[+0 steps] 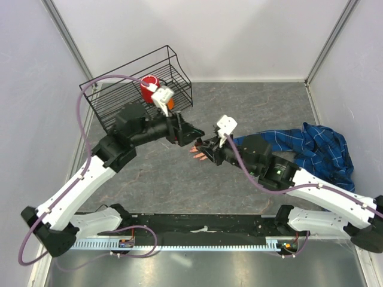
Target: Paint the nails
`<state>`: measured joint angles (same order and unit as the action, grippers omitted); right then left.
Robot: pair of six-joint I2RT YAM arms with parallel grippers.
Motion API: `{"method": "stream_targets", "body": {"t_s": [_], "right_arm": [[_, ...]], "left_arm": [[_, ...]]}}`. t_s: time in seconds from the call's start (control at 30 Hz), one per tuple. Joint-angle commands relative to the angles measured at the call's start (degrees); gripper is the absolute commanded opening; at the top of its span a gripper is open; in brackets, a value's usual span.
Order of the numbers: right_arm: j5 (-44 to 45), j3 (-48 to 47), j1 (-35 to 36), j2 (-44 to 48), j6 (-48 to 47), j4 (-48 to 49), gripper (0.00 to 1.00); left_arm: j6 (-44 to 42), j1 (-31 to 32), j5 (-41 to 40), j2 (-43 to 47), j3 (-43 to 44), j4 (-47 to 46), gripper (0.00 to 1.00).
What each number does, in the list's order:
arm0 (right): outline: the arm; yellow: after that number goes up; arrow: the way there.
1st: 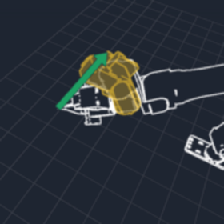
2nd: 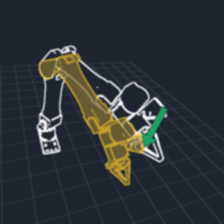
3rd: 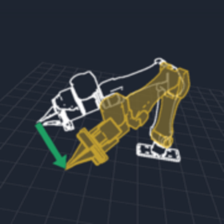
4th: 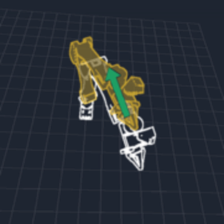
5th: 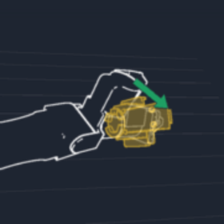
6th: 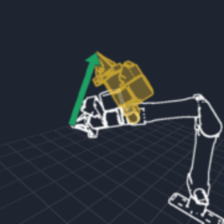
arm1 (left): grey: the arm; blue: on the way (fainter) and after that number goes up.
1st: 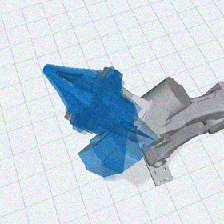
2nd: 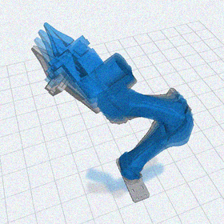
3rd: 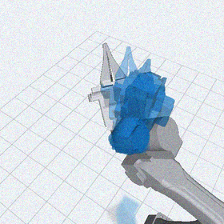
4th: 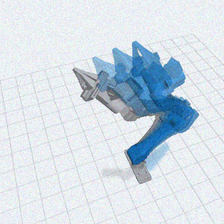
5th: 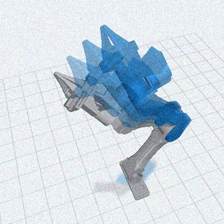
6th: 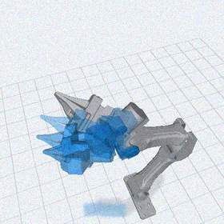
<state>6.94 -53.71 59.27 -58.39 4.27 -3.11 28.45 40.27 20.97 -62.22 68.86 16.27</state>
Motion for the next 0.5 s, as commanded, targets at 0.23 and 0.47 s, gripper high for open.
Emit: {"method": "stream_targets", "body": {"t_s": [0.23, 0.47], "right_arm": [[-46.2, 0.5, -14.4, 4.9, 10.8, 12.0, 0.00], [-53.9, 2.9, -18.0, 3.0, 23.4, 26.0, 0.00]], "left_arm": [[15.0, -10.0, 30.8, 6.0, -8.6, -28.5, 0.80], [21.6, -10.0, 37.6, 3.9, -10.7, -38.3, 0.66]]}}
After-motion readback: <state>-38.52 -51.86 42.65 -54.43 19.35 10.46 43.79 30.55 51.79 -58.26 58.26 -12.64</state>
